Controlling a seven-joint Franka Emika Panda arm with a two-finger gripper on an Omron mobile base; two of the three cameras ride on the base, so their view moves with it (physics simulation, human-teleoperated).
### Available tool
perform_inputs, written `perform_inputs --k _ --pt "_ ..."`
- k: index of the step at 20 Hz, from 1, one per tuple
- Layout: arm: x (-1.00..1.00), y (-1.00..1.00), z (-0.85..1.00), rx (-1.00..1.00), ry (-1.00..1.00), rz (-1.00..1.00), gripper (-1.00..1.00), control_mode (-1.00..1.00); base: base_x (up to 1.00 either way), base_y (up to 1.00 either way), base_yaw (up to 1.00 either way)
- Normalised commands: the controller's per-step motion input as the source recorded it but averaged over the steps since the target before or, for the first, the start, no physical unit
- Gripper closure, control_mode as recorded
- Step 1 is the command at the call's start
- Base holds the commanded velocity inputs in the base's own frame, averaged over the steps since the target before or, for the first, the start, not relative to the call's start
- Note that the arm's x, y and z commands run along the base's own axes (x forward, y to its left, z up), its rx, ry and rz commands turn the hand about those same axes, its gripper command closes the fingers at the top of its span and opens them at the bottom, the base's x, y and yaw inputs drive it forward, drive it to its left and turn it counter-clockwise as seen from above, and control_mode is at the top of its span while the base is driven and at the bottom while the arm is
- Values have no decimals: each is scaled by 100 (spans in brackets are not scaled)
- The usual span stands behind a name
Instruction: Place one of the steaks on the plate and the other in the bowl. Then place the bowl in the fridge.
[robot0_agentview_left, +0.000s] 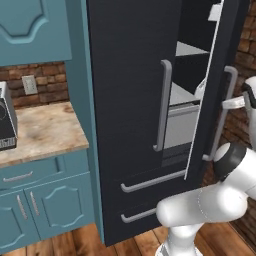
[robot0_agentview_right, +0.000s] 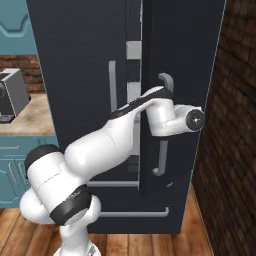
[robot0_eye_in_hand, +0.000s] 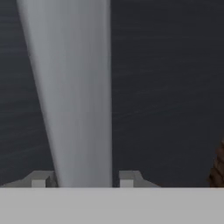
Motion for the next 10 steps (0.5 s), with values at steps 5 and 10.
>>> perform_inputs --k 5,10 --pt "-12 -42 -8 0 0 0 100 -100 0 0 0" --pt "0 0 -18 0 0 0 100 -100 0 0 0"
